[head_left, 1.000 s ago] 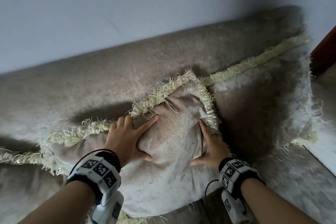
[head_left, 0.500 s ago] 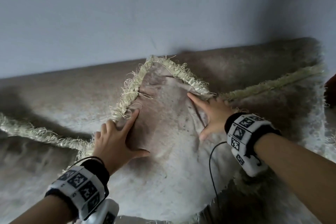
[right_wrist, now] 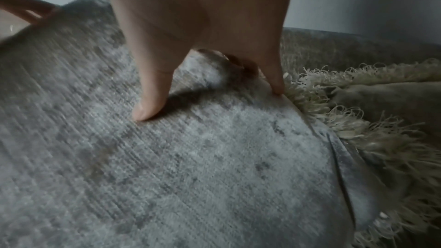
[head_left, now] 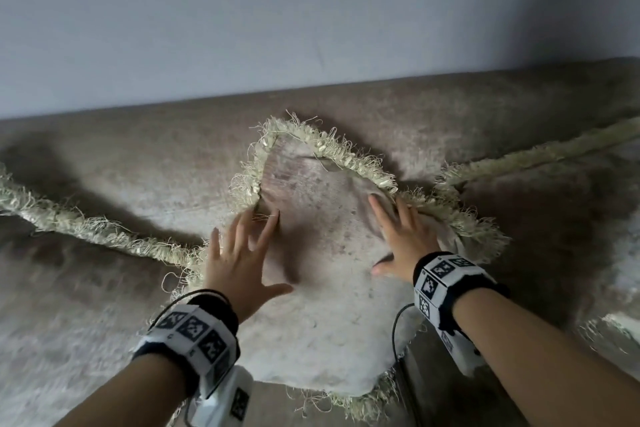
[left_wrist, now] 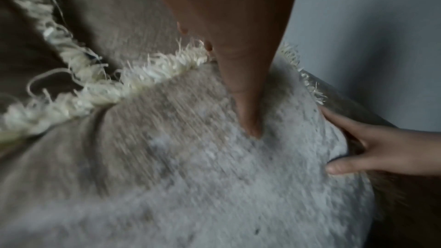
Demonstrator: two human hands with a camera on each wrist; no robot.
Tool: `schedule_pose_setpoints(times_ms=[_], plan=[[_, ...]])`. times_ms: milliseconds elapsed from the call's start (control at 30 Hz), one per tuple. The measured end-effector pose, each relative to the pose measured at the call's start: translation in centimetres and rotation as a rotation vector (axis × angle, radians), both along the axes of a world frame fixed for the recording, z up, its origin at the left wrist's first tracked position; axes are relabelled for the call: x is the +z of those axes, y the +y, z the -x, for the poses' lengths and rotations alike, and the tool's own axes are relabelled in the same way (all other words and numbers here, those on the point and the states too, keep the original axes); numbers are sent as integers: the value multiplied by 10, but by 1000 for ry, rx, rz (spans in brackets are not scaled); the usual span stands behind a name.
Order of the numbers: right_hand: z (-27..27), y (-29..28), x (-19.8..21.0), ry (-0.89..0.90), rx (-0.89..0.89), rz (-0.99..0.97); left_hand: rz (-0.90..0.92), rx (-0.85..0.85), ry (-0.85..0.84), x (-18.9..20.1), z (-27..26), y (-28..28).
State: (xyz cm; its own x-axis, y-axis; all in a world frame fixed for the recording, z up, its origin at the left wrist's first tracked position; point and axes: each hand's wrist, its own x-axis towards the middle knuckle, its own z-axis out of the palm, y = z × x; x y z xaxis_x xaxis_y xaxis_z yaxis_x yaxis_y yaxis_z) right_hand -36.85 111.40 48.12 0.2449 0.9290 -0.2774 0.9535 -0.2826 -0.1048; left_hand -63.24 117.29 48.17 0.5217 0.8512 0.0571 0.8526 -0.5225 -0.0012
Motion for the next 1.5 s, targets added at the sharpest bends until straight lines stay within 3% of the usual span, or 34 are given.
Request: schedule_pose_setpoints(times_ms=[133,367,633,833,966,1166,1300,1500], plan=[[2,2,-13,-42,-16,-42,55,79,-44,-28,-11,-4],[8,2,-17,-61,-29,7,20,64,-15,-47,-16,2],[20,-28,16,53,-75,98,-44,-30,19,-14,6,-11],[17,-78,54,94,-174,27,-163,-125,-99,35,-13,-28],[-8,-109,89,151,-257,68,-168,-218,-172,71,-51,-50],[-87,-168,103,206,-394,101,-140,-317,-164,101,-125,-70],[-164,-199,97,260,-461,81,-105,-360,-138,95,-203,-88],[-302,-218,56,245,-497,125,26,-384,-87,62,-360,-113]])
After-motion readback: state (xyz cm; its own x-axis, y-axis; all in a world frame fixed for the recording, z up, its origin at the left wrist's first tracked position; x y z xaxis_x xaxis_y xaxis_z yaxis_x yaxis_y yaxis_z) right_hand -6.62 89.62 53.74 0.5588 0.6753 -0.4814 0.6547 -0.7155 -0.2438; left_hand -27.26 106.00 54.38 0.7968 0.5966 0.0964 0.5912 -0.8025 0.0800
